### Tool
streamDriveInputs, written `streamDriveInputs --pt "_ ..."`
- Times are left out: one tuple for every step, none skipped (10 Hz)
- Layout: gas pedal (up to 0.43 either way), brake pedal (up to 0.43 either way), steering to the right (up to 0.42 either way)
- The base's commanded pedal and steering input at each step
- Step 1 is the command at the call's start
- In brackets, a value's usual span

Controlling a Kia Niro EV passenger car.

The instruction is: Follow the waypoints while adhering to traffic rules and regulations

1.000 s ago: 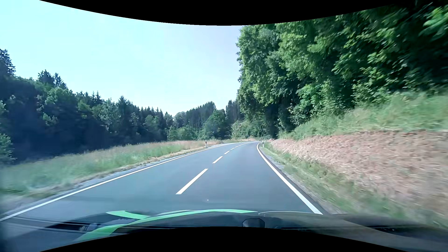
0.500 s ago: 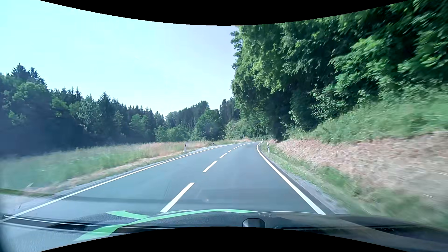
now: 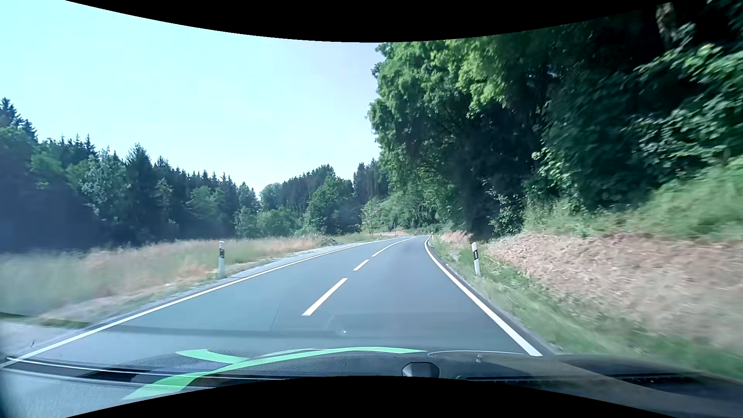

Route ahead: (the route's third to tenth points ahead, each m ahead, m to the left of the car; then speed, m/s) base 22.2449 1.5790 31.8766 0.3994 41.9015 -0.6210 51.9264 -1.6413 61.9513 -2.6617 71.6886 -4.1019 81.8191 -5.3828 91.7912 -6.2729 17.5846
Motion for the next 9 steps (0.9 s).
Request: streamDriveInputs --pt "0.157 0.000 0.015" --pt "0.118 0.000 0.015" --pt "0.047 0.000 0.015" --pt "0.008 0.000 0.015" --pt "0.000 0.000 0.015" --pt "0.000 0.000 0.014" --pt "0.000 0.000 0.012" --pt "0.000 0.000 0.013" --pt "0.000 0.000 0.013"
